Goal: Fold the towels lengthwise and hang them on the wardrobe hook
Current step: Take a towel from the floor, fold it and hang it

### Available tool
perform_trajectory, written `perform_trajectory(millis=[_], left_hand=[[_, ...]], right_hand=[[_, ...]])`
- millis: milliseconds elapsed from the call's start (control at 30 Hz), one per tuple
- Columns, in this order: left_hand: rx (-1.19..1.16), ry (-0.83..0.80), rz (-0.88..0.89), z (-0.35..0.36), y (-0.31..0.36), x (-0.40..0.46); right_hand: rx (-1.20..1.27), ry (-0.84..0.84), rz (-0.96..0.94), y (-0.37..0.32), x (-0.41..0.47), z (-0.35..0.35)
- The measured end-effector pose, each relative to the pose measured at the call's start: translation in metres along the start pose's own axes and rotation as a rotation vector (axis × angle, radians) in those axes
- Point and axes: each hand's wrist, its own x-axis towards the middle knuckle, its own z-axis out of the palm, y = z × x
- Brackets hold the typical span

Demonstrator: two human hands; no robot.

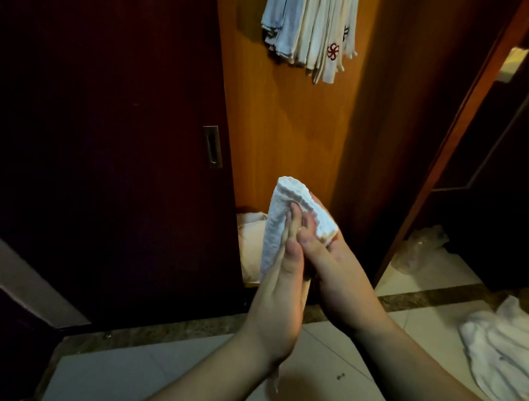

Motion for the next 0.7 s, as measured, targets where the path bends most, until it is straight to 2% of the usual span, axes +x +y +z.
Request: perform_trajectory(millis=[100, 167, 300, 367, 433, 533, 700], left_hand=[[-0.008, -0.043, 0.024, -0.006, 0.001, 0.001], [0.065, 0.002, 0.067, -0.015, 0.005, 0.002], [0.34, 0.341, 0.346, -0.043, 0.013, 0.017], [0.36, 0.41, 0.333, -0.06, 0.02, 0.03], [0.291, 0.342, 0.252, -0.074, 0.03, 0.039], [0.336, 0.107, 0.267, -0.082, 0.047, 0.043], [0.596, -0.083, 0.338, -0.092, 0.073, 0.043]], right_hand=[[0.14, 0.107, 0.042, 0.001, 0.003, -0.002], [0.171, 0.121, 0.08, -0.001, 0.008, -0.006], [0.07, 0.117, 0.037, -0.013, 0.027, -0.02], [0.027, 0.077, 0.005, -0.021, 0.034, -0.026], [-0.021, -0.006, -0.013, -0.029, 0.039, -0.03], [-0.091, -0.078, -0.038, -0.036, 0.042, -0.032], [-0.204, -0.1, -0.094, -0.041, 0.041, -0.034]])
